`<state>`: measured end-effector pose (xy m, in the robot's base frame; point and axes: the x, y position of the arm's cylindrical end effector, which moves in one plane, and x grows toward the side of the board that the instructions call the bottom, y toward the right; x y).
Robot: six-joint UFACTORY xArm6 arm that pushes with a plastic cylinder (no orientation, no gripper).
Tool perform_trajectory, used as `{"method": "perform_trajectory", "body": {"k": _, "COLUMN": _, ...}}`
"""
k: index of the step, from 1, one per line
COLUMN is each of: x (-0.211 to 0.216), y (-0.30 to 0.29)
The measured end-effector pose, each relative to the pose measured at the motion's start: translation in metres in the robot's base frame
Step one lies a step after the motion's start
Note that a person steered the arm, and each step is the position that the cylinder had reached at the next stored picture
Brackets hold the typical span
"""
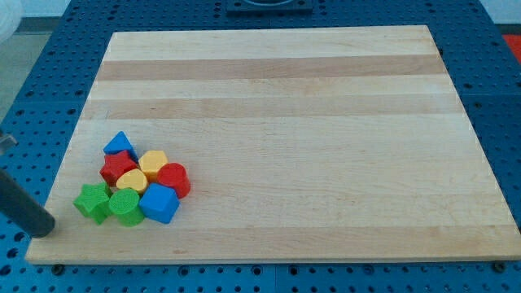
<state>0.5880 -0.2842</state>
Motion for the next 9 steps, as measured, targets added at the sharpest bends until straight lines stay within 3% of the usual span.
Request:
{"method": "perform_trajectory", "body": {"k": 2, "x": -0.012, "y": 0.044}}
{"method": "perform_trajectory", "body": {"k": 5, "x": -0.042, "y": 0.065}}
{"method": "perform_trajectory", "body": {"k": 9, "x": -0.105, "y": 0.135}}
